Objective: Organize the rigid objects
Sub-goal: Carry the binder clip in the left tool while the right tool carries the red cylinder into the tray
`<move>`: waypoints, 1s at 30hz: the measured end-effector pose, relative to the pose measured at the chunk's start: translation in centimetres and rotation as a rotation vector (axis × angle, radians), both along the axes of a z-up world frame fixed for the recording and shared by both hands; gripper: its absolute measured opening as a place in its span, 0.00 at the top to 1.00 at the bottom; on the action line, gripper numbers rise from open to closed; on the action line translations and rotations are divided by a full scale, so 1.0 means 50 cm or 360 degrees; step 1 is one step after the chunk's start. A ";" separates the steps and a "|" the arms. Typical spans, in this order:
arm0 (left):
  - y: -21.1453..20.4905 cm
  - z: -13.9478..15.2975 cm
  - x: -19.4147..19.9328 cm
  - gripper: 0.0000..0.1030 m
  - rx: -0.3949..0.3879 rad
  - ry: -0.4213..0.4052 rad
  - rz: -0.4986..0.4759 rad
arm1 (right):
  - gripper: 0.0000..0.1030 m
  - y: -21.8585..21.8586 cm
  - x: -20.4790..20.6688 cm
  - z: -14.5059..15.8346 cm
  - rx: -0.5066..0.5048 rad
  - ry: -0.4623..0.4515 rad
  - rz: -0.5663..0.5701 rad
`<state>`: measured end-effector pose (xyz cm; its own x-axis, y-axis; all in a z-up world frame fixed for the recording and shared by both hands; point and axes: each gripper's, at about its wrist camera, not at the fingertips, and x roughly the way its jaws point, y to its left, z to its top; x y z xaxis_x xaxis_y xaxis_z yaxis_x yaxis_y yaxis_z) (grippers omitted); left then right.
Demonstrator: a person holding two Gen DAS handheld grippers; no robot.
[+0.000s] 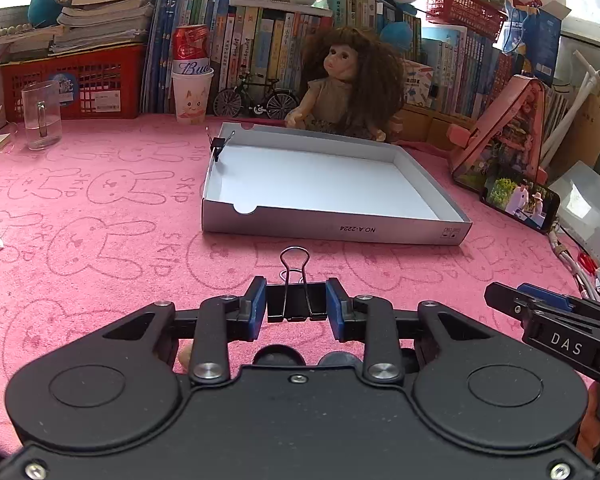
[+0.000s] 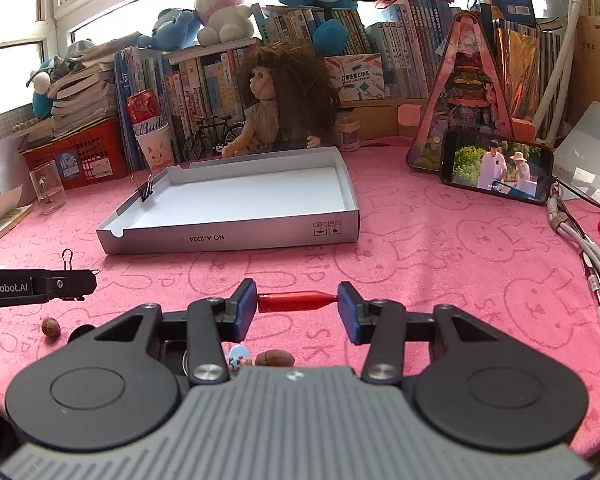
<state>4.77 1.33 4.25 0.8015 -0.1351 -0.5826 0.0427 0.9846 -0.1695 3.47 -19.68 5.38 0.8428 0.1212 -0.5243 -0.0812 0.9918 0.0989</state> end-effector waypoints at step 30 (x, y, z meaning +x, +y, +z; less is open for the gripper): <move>0.000 0.024 0.285 0.71 -0.0095 0.0069 -0.0037 | 0.52 0.002 0.254 0.036 0.0124 0.0115 0.0088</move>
